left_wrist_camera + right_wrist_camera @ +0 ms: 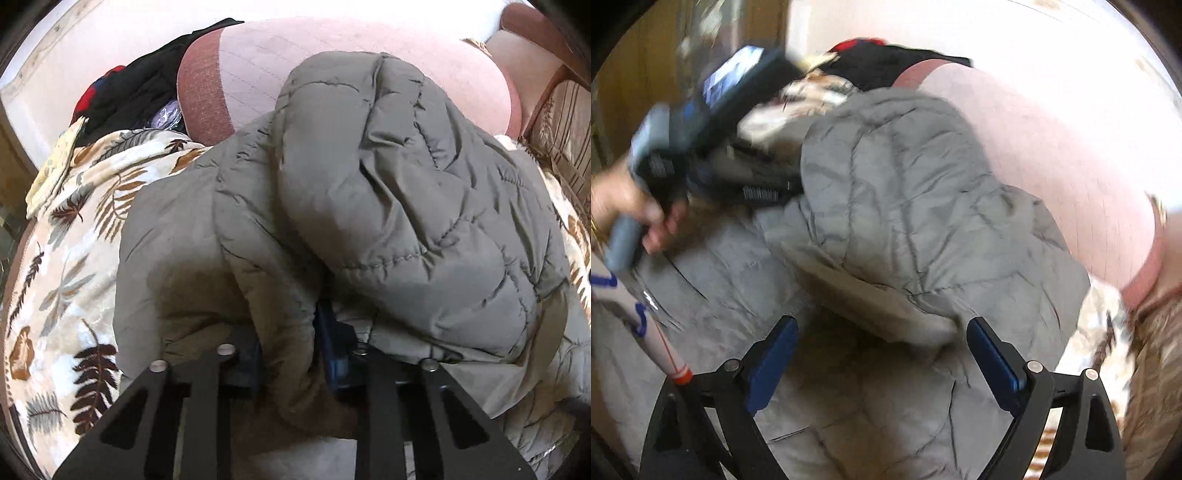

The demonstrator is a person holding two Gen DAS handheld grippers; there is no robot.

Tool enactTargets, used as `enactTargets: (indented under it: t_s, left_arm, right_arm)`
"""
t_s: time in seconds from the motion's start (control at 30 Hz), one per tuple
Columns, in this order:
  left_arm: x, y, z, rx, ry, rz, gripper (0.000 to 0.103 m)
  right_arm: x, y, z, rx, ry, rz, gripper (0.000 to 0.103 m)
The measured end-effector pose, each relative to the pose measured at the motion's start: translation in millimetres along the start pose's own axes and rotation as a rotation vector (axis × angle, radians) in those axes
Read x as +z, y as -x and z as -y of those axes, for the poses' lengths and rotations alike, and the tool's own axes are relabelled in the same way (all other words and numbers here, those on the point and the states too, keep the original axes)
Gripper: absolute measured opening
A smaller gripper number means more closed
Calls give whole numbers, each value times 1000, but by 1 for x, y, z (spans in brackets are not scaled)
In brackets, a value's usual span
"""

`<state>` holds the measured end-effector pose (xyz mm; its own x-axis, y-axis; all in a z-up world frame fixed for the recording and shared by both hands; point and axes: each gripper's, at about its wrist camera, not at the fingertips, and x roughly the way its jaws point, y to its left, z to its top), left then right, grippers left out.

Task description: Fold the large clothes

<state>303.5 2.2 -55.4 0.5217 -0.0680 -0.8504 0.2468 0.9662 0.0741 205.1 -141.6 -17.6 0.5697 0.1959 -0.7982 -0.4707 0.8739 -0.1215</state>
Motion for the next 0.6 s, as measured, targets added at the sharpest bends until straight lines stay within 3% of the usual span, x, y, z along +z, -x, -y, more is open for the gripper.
enactTargets:
  t_s: [0.2,0.3,0.37,0.4,0.43,0.6]
  left_arm:
    - [-7,6,-8,-60,47,2,17]
    - [-11,7,-8,-75,46,-7,17]
    - [-14,9,-7,-84,42,-13,17]
    - [-17,11,-7,-99,40,-14,17]
    - [-20,12,-7,-111,38,-13,17]
    - [-36,0,3,-143,22,-3,17]
  right_arm:
    - [18,-1,67,65,-414,-2,94]
    - [26,-37,88,78,-560,-75,72]
    - [25,-57,89,85,-599,-129,57]
    - [26,-64,85,51,-585,-152,39]
    - [26,-63,83,25,-569,-154,30]
    - [16,-62,78,-95,-548,-157,24]
